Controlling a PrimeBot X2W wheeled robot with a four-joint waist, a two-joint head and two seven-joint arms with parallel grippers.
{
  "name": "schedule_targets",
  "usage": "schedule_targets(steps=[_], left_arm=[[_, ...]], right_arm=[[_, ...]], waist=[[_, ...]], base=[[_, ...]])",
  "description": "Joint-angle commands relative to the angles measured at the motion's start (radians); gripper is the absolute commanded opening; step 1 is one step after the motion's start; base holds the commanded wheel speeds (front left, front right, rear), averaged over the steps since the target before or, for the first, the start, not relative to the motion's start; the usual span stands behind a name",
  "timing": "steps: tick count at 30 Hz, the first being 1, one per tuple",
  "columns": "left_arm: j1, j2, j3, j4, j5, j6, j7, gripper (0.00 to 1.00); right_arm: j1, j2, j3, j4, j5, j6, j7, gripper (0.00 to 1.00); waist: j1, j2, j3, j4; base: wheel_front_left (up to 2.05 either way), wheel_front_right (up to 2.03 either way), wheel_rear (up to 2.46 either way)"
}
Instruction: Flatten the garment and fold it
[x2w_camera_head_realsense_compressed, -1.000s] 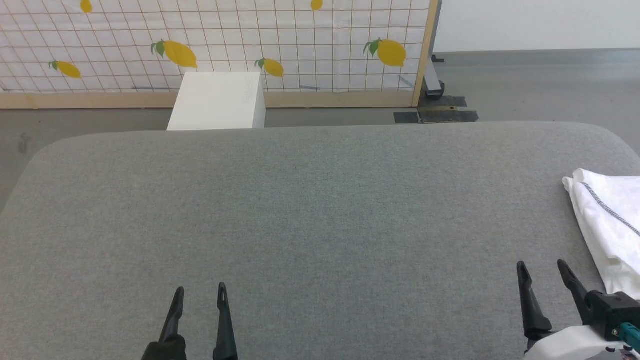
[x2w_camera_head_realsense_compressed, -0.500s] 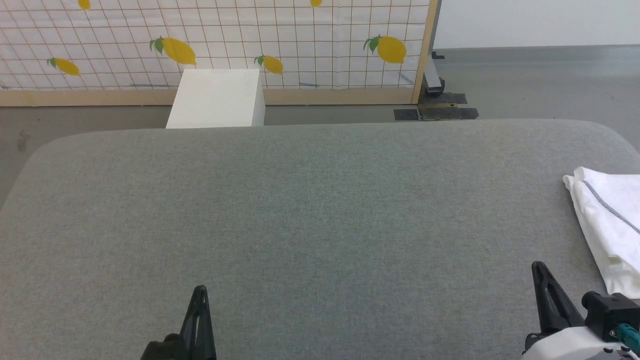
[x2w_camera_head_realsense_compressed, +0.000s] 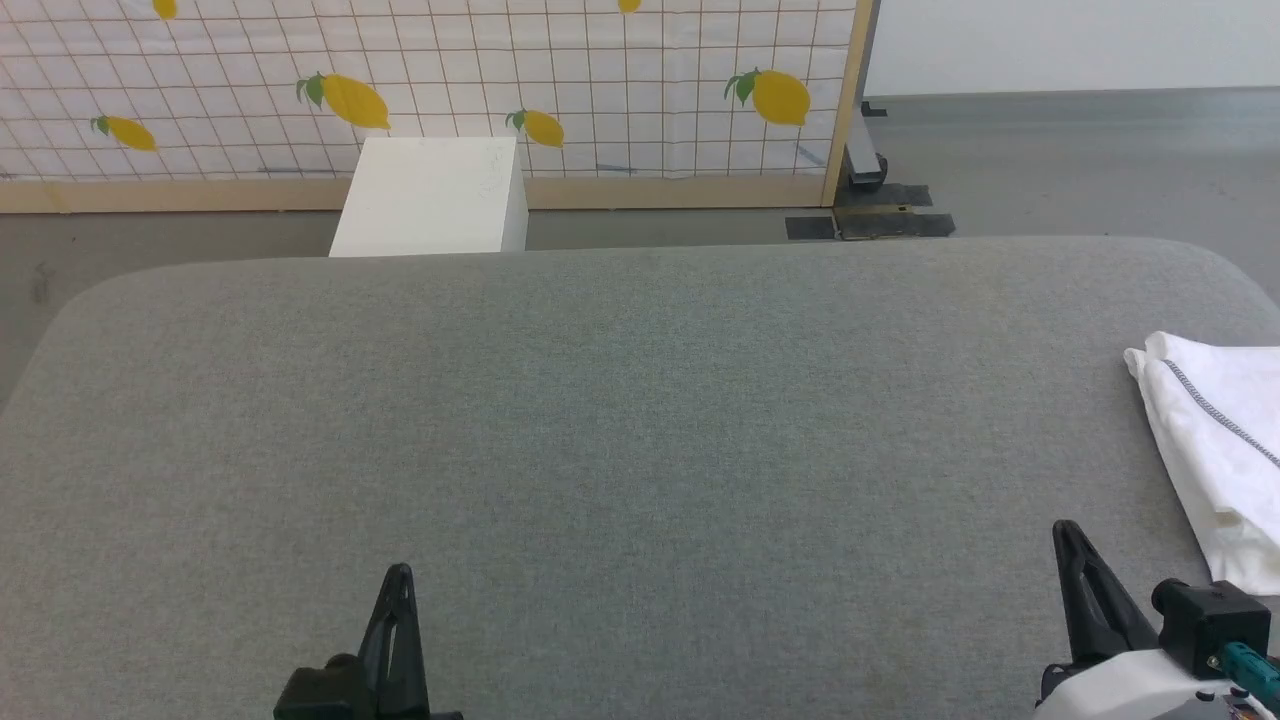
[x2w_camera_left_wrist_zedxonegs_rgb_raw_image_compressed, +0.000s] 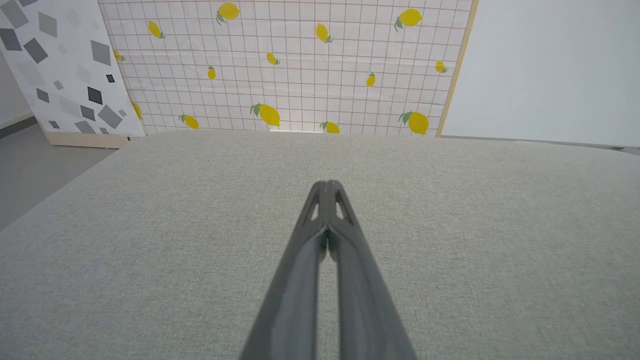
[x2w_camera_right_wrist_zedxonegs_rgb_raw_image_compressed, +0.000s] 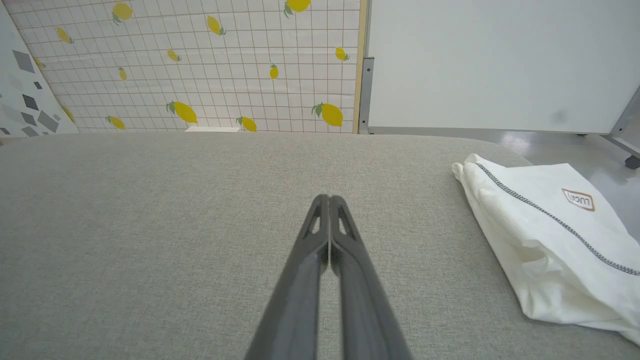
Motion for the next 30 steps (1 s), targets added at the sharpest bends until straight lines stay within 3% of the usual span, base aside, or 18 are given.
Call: schedule_targets(steps=[1, 30], left_arm=[[-0.022, -0.005, 0.009, 0.005, 0.017, -0.007, 0.006, 0.0], [-0.08, -0.015, 0.053, 0.024, 0.051, -0.056, 0.066, 0.0]], right_arm=[[-0.021, 0.0, 0.004, 0.002, -0.007, 0.0, 0.003, 0.0], [-0.06, 0.001, 0.033, 0.008, -0.024, -0.001, 0.013, 0.0]], waist=[[0.0001, 0.0, 0.0, 0.0], [0.0001, 0.0, 0.003, -0.007]], base=[[0.0, 0.0, 0.0], [0.0, 0.0, 0.0]])
